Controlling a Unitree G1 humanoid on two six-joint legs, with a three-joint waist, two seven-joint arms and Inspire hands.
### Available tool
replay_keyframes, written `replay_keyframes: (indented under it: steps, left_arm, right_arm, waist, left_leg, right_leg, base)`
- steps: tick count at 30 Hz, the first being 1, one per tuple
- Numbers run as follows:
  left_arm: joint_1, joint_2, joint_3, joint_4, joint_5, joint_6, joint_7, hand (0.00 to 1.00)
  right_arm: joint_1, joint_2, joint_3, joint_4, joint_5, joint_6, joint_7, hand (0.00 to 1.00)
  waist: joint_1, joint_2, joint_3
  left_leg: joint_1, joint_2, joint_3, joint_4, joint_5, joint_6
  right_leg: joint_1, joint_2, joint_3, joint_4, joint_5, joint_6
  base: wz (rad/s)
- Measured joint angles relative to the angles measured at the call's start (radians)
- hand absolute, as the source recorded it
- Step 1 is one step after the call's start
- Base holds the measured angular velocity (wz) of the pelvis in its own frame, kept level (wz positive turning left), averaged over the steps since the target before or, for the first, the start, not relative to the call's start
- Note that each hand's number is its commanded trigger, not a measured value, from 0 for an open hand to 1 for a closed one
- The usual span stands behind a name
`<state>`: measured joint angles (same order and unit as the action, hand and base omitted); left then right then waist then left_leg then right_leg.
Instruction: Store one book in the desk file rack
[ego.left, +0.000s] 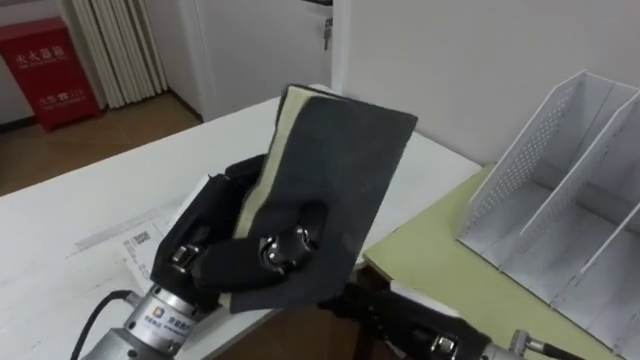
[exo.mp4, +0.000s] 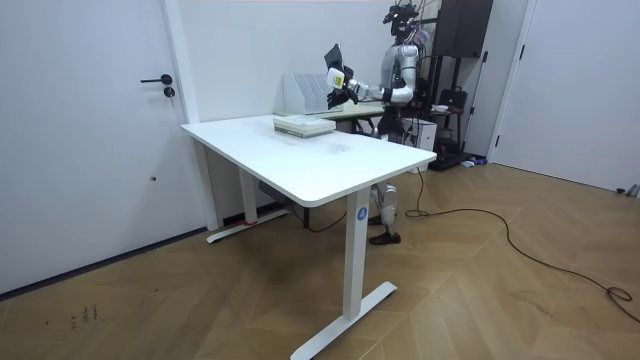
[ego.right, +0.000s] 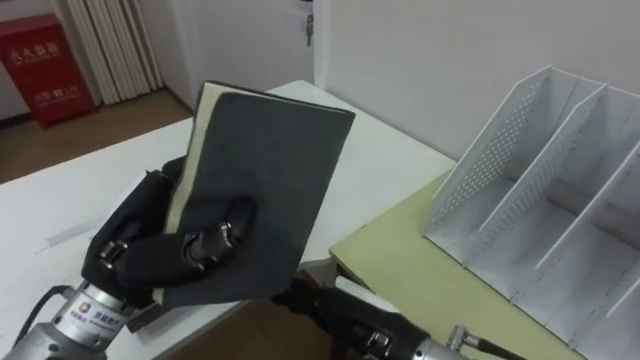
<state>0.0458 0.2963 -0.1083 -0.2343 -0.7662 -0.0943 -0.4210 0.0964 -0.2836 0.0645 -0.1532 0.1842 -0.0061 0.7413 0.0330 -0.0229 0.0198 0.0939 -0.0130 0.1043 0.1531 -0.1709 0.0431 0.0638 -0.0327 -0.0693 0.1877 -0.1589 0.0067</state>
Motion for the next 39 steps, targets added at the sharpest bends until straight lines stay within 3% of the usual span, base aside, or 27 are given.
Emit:
replay_keyframes:
  steps: [4,10,16,18,21,27,37,38,39]
  left_arm:
    - [0.004,0.018,0.008,0.003,-0.057,0.007,-0.050,1.00]
    - [0.009,0.026,0.032,0.023,-0.132,0.056,-0.108,1.00]
    - [0.025,0.026,0.060,0.028,-0.170,0.114,-0.178,1.00]
    - [0.031,0.026,0.067,0.028,-0.170,0.127,-0.204,1.00]
    - [0.031,0.025,0.072,0.028,-0.171,0.140,-0.248,1.00]
    - [0.032,0.025,0.074,0.028,-0.165,0.166,-0.309,1.00]
    - [0.032,0.022,0.065,0.031,-0.152,0.180,-0.304,1.00]
    - [0.032,0.022,0.065,0.031,-0.144,0.180,-0.305,1.00]
    - [0.032,0.023,0.065,0.031,-0.133,0.180,-0.305,1.00]
  right_arm:
    - [-0.021,0.004,-0.065,-0.013,0.166,0.000,-0.008,0.00]
    - [-0.021,0.007,-0.128,-0.018,0.266,0.011,-0.025,0.00]
    - [-0.020,0.013,-0.163,-0.022,0.369,0.053,-0.030,0.00]
    - [-0.020,0.013,-0.172,-0.037,0.419,0.064,-0.038,0.00]
    - [-0.020,0.015,-0.175,-0.064,0.469,0.071,-0.040,0.00]
    - [-0.013,0.016,-0.173,-0.080,0.484,0.074,-0.038,0.00]
    - [-0.011,0.016,-0.098,-0.088,0.481,0.100,0.020,0.00]
    - [-0.011,0.016,-0.096,-0.088,0.478,0.101,0.026,0.05]
    - [-0.011,0.015,-0.088,-0.088,0.474,0.104,0.036,0.37]
  waist:
    - [-0.012,0.000,-0.0002]
    - [-0.027,0.002,-0.0003]
    - [-0.042,0.009,-0.0016]
    - [-0.046,0.017,-0.0055]
    - [-0.047,0.023,-0.0097]
    - [-0.048,0.023,-0.0099]
    - [-0.026,0.019,-0.0096]
    - [-0.025,0.019,-0.0096]
    - [-0.025,0.019,-0.0095]
  left_leg:
    - [0.000,0.001,0.001,-0.001,0.000,0.000]
    - [0.001,0.001,0.002,0.000,0.000,0.000]
    - [0.005,0.003,-0.003,0.000,-0.008,-0.001]
    - [0.003,0.004,-0.001,0.006,-0.014,-0.001]
    - [0.004,0.004,0.001,0.008,-0.016,0.000]
    - [0.000,0.007,0.006,0.009,-0.018,-0.001]
    - [0.002,0.016,0.048,0.010,-0.024,-0.004]
    - [0.003,0.017,0.048,0.010,-0.025,-0.004]
    - [0.002,0.018,0.046,0.010,-0.028,-0.005]
  right_leg:
    - [0.006,0.000,0.000,-0.002,0.000,0.000]
    - [0.007,-0.001,0.006,-0.002,0.000,0.000]
    - [0.011,0.002,0.012,-0.001,0.000,0.000]
    - [0.007,0.005,0.015,0.002,0.000,0.000]
    - [0.007,0.005,0.018,0.003,0.000,0.000]
    - [0.002,0.007,0.013,0.002,0.000,0.000]
    - [-0.014,0.011,0.010,0.007,0.001,-0.002]
    - [-0.014,0.013,0.010,0.007,0.001,-0.002]
    - [-0.014,0.014,0.010,0.007,0.001,-0.002]
  base:
    - [0.00]
    - [-0.03]
    - [-0.02]
    - [-0.07]
    - [-0.04]
    - [-0.01]
    - [-0.12]
    - [-0.04]
    - [0.00]
